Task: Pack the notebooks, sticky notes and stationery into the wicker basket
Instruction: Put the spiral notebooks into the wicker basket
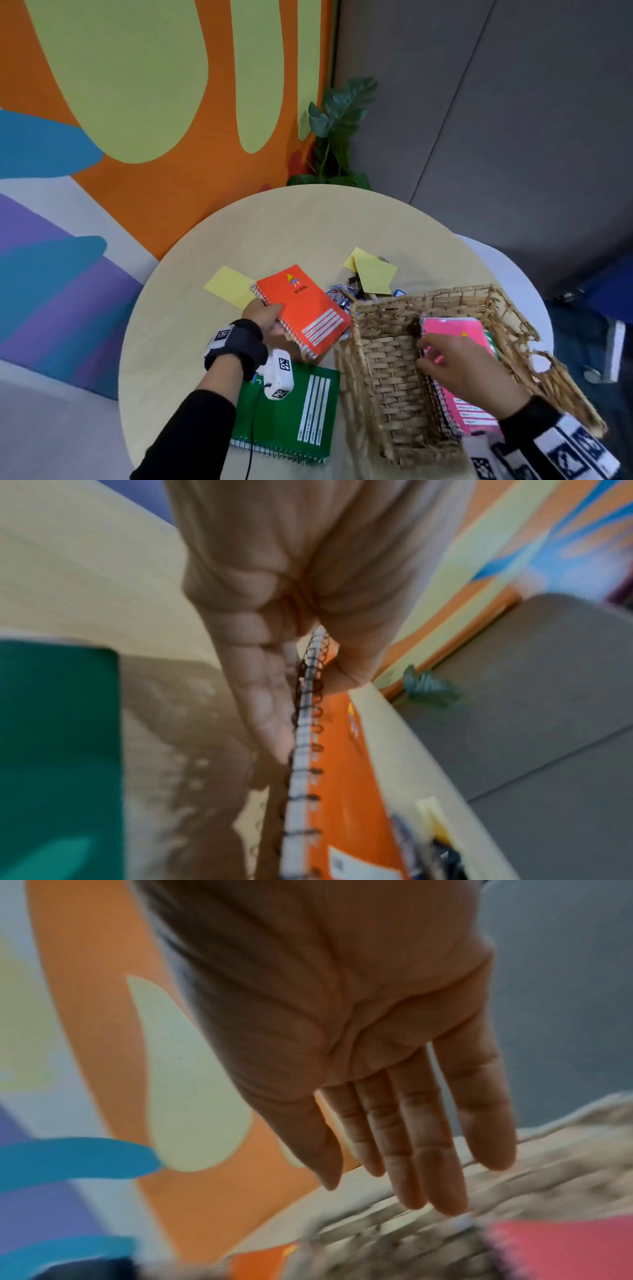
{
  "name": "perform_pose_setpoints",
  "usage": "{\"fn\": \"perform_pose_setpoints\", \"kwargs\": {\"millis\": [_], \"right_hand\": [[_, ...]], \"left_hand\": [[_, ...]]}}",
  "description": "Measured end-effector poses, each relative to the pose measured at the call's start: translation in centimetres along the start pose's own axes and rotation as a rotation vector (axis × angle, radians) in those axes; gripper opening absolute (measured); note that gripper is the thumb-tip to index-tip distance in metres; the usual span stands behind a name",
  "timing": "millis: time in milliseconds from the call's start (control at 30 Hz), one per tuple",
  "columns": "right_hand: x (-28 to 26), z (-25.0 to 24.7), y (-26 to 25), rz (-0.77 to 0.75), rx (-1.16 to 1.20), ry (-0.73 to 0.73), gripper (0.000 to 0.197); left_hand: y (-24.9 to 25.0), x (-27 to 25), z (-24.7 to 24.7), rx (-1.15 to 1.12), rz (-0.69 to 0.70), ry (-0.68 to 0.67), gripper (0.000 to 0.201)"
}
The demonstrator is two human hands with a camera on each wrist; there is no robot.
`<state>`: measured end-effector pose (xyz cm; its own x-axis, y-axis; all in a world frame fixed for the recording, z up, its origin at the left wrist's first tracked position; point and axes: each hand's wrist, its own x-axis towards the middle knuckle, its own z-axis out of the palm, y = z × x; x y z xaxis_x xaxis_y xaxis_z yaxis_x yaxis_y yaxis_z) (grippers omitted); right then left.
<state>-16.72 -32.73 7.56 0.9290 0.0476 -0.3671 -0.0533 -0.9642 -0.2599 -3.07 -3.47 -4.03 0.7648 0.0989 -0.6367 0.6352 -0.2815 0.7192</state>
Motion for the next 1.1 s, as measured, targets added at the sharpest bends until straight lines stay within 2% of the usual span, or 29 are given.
{"fn": "perform_pose_setpoints", "kwargs": {"millis": [133, 200, 233, 300, 333, 433, 567, 800, 933, 1000, 1100], "right_hand": [[1.1, 3.1, -6.4, -0.213, 0.082, -0.06, 0.013], [2.2, 4.9, -9.6, -0.256, 0.088, -0.17, 0.011], [2.9, 5.9, -11.2, -0.264, 0.077, -0.267, 0.022], [4.6, 7.9, -14.0, -0.264, 0.042, -0.463, 0.057], [5.6, 9.0, -15.2, -0.237, 0.017, -0.508, 0.07], [8.1, 12.4, -17.2, -0.136, -0.099, -0.431, 0.088], [9.9, 15.6, -17.1, -0.056, -0.298, -0.293, 0.096], [10.4, 16.6, -15.8, 0.077, -0.178, -0.266, 0.101], [9.7, 16.5, -15.6, 0.082, -0.16, -0.26, 0.101], [9.3, 16.5, -15.9, 0.064, -0.153, -0.249, 0.099], [8.5, 16.0, -16.0, 0.081, -0.101, -0.269, 0.089]], "left_hand": [[2.1, -3.0, -2.9, -0.172, 0.198, 0.06, 0.011], [2.0, -5.1, -5.3, -0.155, 0.334, 0.11, 0.027], [1.9, -6.4, -6.5, -0.159, 0.394, 0.132, 0.031], [1.0, -8.4, -8.7, -0.233, 0.505, 0.17, 0.031], [0.4, -9.1, -9.6, -0.288, 0.545, 0.188, 0.03], [-1.9, -11.3, -12.1, -0.407, 0.538, 0.259, 0.026], [-6.3, -12.6, -14.4, -0.442, 0.48, 0.312, 0.034], [-11.6, -13.5, -15.9, -0.5, 0.387, 0.311, 0.035], [-12.4, -13.7, -16.1, -0.52, 0.368, 0.253, 0.036], [-12.4, -13.6, -16.3, -0.55, 0.349, 0.268, 0.035], [-12.3, -13.1, -16.6, -0.541, 0.342, 0.265, 0.035]]}}
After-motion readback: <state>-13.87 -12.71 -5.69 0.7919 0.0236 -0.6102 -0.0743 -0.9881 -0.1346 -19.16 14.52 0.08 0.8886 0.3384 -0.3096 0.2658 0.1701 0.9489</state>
